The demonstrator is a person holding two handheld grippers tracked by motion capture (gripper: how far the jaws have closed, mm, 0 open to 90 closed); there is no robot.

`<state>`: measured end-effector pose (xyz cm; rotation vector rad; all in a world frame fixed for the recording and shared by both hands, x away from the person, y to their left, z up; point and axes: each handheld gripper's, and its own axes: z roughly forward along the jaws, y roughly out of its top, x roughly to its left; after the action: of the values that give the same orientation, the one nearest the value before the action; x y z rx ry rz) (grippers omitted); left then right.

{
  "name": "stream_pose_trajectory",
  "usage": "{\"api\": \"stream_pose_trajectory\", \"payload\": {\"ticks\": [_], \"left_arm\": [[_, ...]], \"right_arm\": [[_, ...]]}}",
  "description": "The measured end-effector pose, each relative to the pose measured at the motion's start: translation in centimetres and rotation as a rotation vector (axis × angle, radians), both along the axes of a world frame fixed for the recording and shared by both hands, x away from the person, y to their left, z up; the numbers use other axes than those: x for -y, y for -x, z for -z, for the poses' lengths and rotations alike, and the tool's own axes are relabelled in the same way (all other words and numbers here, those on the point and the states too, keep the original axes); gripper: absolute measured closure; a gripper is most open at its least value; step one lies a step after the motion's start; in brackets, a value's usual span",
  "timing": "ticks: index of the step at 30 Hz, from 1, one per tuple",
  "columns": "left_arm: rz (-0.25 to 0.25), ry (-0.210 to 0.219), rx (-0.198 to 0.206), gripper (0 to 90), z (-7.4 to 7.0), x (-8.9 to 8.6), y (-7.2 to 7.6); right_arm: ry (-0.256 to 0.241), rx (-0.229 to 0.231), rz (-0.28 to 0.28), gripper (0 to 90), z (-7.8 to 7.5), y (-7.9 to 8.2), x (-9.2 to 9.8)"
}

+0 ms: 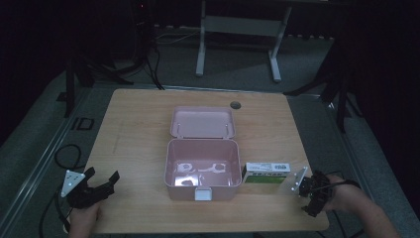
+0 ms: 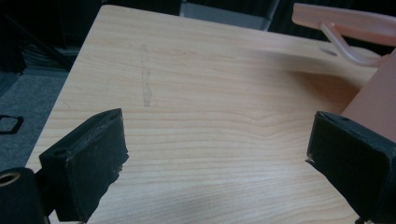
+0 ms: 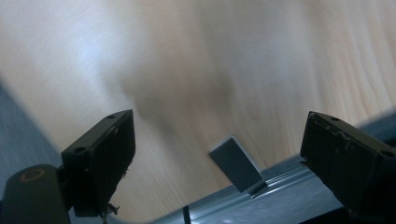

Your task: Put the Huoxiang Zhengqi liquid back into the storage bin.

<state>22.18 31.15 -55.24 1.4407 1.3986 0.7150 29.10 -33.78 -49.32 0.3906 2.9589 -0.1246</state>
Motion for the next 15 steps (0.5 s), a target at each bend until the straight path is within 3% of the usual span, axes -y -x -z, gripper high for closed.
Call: {"api": "stream_pose_trajectory", "payload": {"ticks": [1,4,6,11,15], "left_arm": [[-0.001,0.001,-0.003,5.0,0.0,0.0,0.0],[-0.005,0.013,0.002,5.0,0.0,-0.2,-0.1],[-0.008,0.018,0.003,5.0,0.0,-0.3,0.0],[-0.011,0.030,0.005,5.0,0.0,-0.4,-0.1],[-0.010,0.032,0.006,5.0,0.0,-0.4,-0.1]], "right_arm": [[0.014,-0.005,-0.044,10.0,0.1,0.1,-0.2],[0.023,-0.028,-0.079,10.0,0.1,0.2,-0.7],[0.002,-0.058,-0.085,10.0,0.0,0.3,-1.0],[-0.105,-0.142,-0.106,10.2,-0.7,0.9,-2.4],[-0.179,-0.167,-0.125,10.5,-1.6,1.2,-3.8]]}}
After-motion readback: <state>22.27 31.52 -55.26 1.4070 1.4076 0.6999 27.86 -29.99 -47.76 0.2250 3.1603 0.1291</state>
